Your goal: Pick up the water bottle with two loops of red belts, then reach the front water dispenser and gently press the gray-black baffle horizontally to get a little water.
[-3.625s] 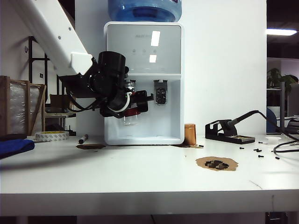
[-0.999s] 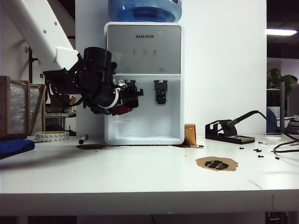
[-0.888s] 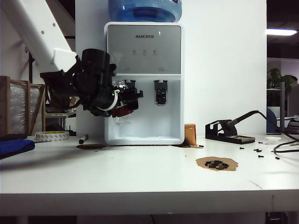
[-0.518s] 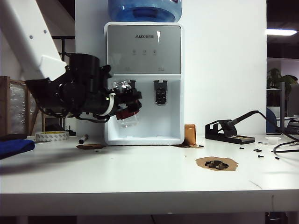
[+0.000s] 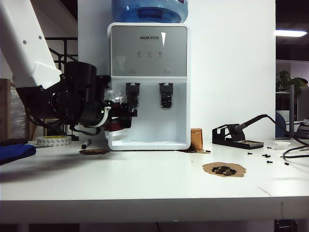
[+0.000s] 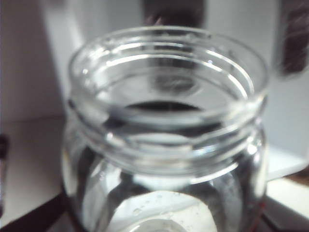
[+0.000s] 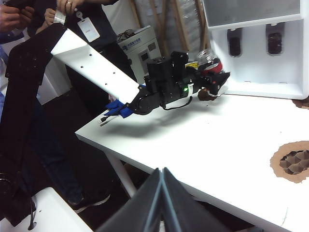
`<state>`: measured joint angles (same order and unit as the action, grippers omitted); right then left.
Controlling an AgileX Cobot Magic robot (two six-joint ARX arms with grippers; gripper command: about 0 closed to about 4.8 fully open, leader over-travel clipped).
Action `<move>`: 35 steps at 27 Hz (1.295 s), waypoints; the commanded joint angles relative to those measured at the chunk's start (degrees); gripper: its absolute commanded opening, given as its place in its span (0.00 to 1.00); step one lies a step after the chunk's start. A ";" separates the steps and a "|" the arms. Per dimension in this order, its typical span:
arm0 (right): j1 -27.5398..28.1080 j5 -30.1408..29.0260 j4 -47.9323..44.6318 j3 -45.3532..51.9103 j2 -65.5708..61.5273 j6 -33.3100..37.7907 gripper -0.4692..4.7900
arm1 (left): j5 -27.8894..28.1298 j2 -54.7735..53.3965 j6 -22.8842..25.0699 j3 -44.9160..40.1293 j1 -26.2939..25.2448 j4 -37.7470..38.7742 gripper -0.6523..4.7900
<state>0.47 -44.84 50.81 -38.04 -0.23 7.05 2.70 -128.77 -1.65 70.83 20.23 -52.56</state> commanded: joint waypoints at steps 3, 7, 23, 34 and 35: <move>0.00 -0.15 -0.57 -0.07 0.02 -0.26 0.09 | 0.68 0.55 -0.96 0.22 0.33 0.72 0.11; 0.00 -0.17 -0.57 -0.09 0.02 -0.24 0.09 | 0.85 -0.83 -1.88 0.22 0.33 0.13 0.11; 0.00 -0.15 -0.57 -0.09 0.02 -0.24 0.09 | 0.79 -5.42 -2.10 -10.23 0.28 -15.26 0.11; 0.00 -0.17 -0.57 -0.09 0.02 -0.24 0.09 | -2.12 -4.90 -2.23 -12.70 -0.39 -24.26 0.11; 0.00 -0.15 -0.57 -0.09 0.02 -0.24 0.09 | -2.47 -4.55 -2.23 -12.70 -0.39 -24.15 0.11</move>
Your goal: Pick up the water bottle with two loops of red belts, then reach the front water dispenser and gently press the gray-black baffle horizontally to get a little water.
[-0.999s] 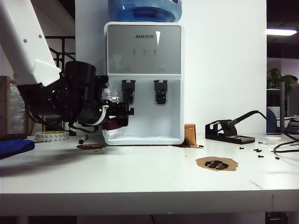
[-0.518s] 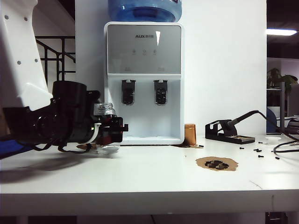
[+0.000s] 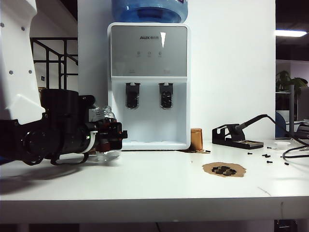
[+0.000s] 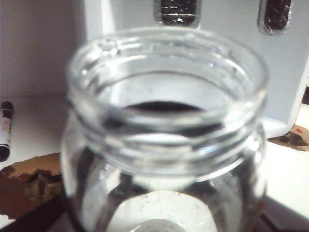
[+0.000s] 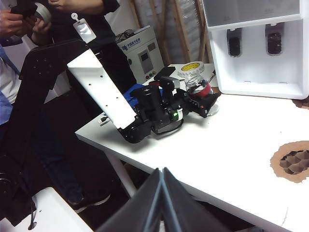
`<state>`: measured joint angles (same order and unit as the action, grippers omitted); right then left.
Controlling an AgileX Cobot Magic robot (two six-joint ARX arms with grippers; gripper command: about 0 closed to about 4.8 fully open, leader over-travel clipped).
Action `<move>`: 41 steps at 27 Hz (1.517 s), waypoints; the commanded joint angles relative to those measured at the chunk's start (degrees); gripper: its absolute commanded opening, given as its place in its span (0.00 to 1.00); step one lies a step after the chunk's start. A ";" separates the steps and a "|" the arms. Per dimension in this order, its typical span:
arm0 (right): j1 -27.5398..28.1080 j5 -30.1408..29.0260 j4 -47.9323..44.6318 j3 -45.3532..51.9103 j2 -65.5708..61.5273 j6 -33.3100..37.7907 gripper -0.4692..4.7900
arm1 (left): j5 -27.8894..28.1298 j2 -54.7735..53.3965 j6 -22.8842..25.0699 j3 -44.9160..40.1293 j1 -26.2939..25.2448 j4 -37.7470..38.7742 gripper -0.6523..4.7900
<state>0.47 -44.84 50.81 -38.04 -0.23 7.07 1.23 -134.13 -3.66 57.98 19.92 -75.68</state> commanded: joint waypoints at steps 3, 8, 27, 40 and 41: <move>0.00 -0.15 -0.57 -0.09 0.02 -0.26 0.09 | -1.95 2.08 -0.26 0.28 0.00 -1.07 0.11; 0.00 -0.17 -0.57 -0.09 0.02 -0.26 0.09 | -2.32 4.31 -1.25 0.35 1.05 -0.24 0.11; 0.00 -0.15 -0.57 -0.09 0.02 -0.26 0.09 | -2.93 4.92 -1.51 0.31 1.68 8.55 0.11; 0.00 -0.15 -0.57 -0.09 0.02 -0.26 0.09 | -2.03 4.85 -1.51 0.31 3.54 12.07 0.11; 0.00 -0.15 -0.57 -0.09 0.02 -0.26 0.09 | -2.03 4.85 -1.51 0.31 3.56 12.04 0.11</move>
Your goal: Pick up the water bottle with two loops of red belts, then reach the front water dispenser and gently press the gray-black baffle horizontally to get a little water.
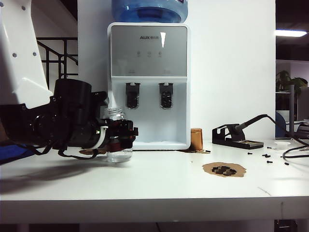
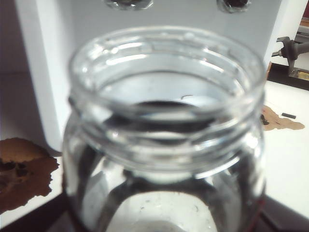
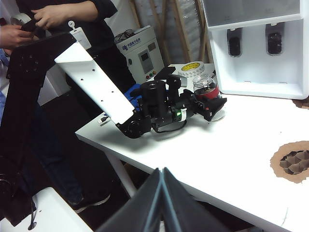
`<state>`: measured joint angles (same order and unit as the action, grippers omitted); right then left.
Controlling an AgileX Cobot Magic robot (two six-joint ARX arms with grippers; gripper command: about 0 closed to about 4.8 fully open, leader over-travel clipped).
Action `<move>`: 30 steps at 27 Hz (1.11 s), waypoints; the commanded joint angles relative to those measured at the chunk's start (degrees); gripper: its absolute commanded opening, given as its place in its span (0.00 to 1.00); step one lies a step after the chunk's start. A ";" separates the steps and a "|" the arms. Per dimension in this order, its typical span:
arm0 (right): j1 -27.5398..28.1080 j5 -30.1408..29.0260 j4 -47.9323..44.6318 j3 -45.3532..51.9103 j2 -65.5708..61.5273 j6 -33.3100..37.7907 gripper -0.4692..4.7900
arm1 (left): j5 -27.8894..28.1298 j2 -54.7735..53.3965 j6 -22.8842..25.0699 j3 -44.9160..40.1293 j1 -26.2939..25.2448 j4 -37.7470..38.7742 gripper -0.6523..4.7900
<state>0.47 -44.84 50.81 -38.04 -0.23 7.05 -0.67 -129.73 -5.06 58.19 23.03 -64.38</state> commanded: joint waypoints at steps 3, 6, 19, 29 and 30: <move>0.00 -0.15 -0.57 -0.09 0.02 -0.24 0.09 | -0.13 0.46 -0.11 0.09 0.46 0.76 0.23; 0.00 -0.15 -0.57 -0.09 0.02 -0.24 0.09 | -0.17 0.48 -0.11 0.09 0.44 0.72 0.53; 0.00 -0.15 -0.57 -0.09 0.02 -0.24 0.09 | -0.22 0.48 -0.11 0.09 0.52 0.13 0.92; 0.00 -0.15 -0.57 -0.09 0.02 -0.24 0.09 | -0.20 0.48 -0.11 0.09 0.50 -1.29 0.92; 0.00 -0.15 -0.57 -0.09 0.02 -0.24 0.09 | -0.20 0.50 -0.11 0.09 0.50 -1.57 0.93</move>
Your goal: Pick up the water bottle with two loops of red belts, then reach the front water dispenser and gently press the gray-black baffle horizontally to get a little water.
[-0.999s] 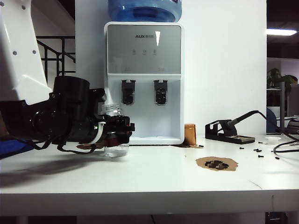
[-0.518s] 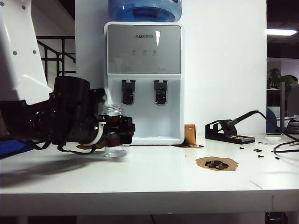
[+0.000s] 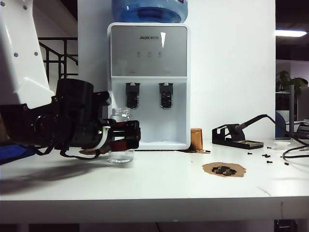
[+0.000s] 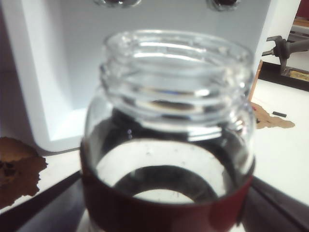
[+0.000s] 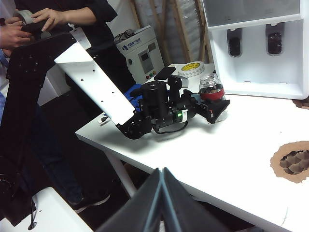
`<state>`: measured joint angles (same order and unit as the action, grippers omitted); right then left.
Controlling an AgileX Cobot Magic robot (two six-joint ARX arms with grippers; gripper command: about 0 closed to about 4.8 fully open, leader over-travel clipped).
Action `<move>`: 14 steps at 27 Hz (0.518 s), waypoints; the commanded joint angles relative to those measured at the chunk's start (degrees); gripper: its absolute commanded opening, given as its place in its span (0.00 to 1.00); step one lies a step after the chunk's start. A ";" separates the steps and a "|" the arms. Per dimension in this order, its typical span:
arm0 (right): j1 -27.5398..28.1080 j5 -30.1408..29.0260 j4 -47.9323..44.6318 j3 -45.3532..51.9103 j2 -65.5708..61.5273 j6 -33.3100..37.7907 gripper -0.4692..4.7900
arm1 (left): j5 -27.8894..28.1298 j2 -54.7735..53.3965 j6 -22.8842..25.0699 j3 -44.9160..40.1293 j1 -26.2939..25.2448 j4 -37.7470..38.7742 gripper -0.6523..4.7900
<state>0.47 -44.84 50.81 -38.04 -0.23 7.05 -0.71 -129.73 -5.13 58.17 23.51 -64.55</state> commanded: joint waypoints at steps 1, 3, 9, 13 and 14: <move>0.00 -0.15 -0.57 -0.09 0.02 -0.24 0.09 | -0.15 0.52 -0.04 0.09 0.02 -1.79 0.93; 0.00 -0.15 -0.57 -0.09 0.02 -0.24 0.09 | -0.17 0.66 -0.04 0.09 -0.13 -2.36 0.93; 0.00 -0.15 -0.57 -0.09 0.02 -0.24 0.09 | -0.39 3.26 -0.04 -1.86 -0.57 -2.32 0.99; 0.00 -0.15 -0.57 -0.09 0.02 -0.24 0.09 | -0.63 3.93 -0.04 -3.78 -0.46 -2.40 0.99; 0.00 -0.15 -0.57 -0.09 0.02 -0.24 0.09 | -0.68 4.26 -0.04 -4.70 -0.46 -2.34 0.99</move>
<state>0.47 -44.84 50.81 -38.04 -0.23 7.05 -0.99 -126.26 -5.13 54.63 23.00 -66.76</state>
